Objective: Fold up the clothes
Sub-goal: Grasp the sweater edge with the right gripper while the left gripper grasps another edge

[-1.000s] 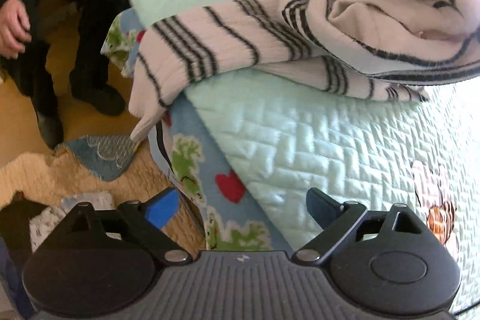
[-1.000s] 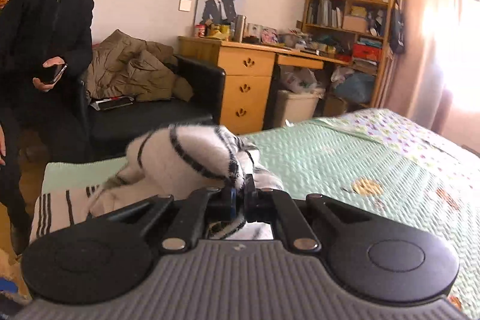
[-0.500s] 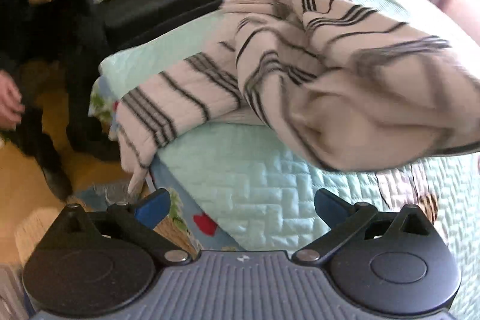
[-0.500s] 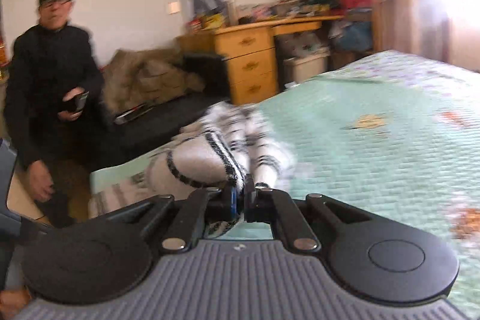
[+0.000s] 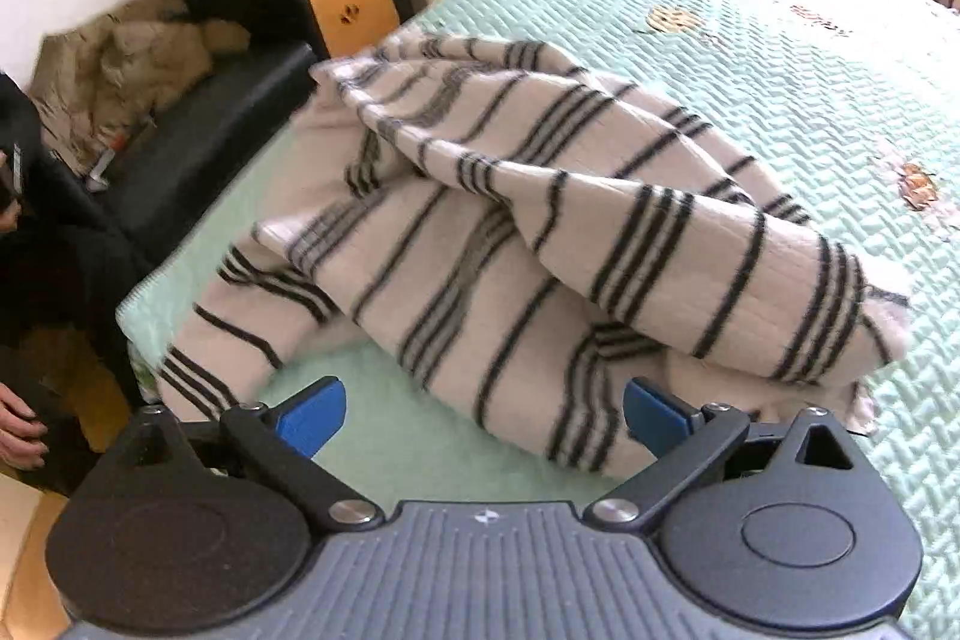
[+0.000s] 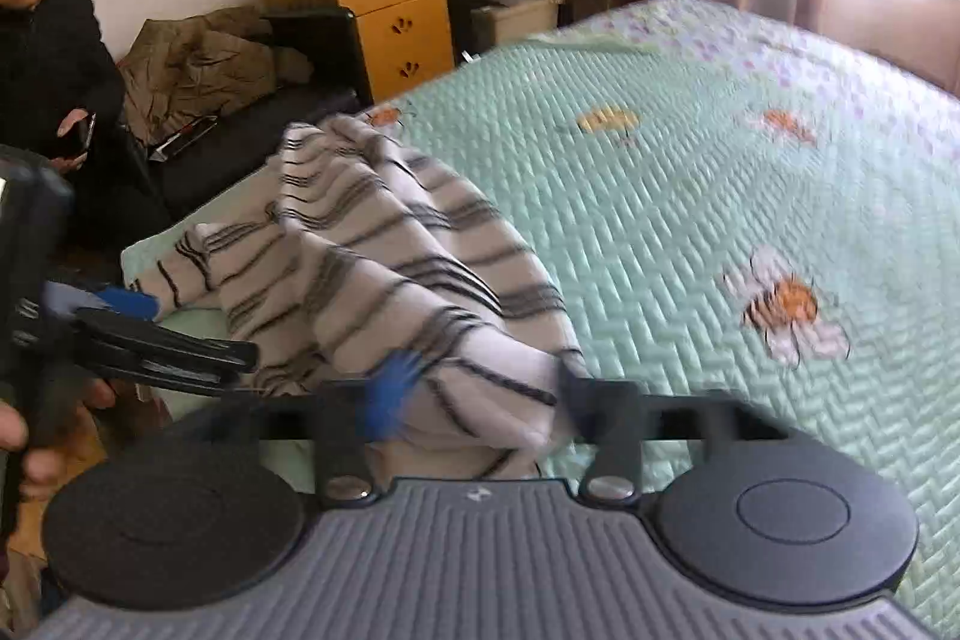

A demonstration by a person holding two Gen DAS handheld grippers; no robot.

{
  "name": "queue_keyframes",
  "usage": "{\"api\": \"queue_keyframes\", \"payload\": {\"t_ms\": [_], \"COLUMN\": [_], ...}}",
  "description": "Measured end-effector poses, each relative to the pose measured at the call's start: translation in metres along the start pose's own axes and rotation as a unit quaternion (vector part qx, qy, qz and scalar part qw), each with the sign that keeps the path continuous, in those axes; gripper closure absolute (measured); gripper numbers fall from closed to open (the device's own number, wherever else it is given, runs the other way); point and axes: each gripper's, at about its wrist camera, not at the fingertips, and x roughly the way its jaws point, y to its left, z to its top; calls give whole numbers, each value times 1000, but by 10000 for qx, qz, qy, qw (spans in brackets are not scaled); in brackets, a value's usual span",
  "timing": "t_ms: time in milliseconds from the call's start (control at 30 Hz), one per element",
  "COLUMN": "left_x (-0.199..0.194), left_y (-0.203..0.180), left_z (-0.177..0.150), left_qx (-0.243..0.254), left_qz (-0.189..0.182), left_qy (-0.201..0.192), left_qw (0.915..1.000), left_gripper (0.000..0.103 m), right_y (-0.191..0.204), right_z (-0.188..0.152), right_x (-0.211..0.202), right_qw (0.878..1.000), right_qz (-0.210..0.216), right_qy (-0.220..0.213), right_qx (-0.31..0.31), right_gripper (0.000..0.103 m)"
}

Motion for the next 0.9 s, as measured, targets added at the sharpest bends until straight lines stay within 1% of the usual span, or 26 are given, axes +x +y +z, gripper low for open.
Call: {"api": "queue_keyframes", "payload": {"t_ms": [33,100,167,200,233,333,400,467,500,533,600,667,700,767,800,833,867,900], "left_x": [2,5,14,20,27,44,54,64,72,80,98,117,125,135,140,144,146,143], "left_y": [4,9,11,14,17,19,19,21,23,25,28,28,27,22,17,12,8,1], "left_z": [1,7,12,17,23,39,52,63,69,74,83,89,92,93,93,92,91,88], "left_qx": [20,99,198,223,245,327,319,266,186,77,-145,-324,-397,-384,-329,-271,-218,-134], "left_qz": [15,20,-30,-54,-76,-154,-308,-593,-815,-936,-1071,-1231,-1245,-1258,-1231,-1195,-1163,-1150], "left_qy": [14,52,152,217,283,401,556,667,765,877,1173,1479,1611,1708,1706,1694,1641,1532], "left_qw": [10000,9999,9997,9995,9993,9985,9975,9957,9936,9917,9872,9808,9782,9765,9771,9779,9793,9814], "left_gripper": [4,3,2,2,2,2,3,1,1,1,1,1,1,1,1,4,12,19], "right_y": [10,31,48,52,57,73,75,74,71,68,65,63,63,65,65,62,60,57], "right_z": [5,14,19,20,18,1,-8,-13,-13,-13,-13,-12,-12,-12,-12,-12,-11,-11], "right_x": [-2,1,14,24,32,54,67,79,83,88,99,110,115,126,131,135,140,144], "right_qw": [9999,9988,9971,9953,9926,9781,9714,9705,9727,9756,9791,9798,9800,9797,9801,9819,9835,9854], "right_qz": [-35,-48,-123,-218,-337,-840,-962,-1043,-989,-901,-796,-760,-746,-728,-705,-642,-579,-509], "right_qy": [-1,62,152,128,103,126,183,251,297,366,485,523,530,527,533,562,590,629], "right_qx": [-163,-483,-731,-938,-1164,-1903,-2163,-2158,-2079,-1970,-1809,-1773,-1770,-1790,-1776,-1693,-1609,-1501], "right_gripper": [15,15,14,14,14,14,14,14,14,14,14,14,14,14,16,21,28,51]}}
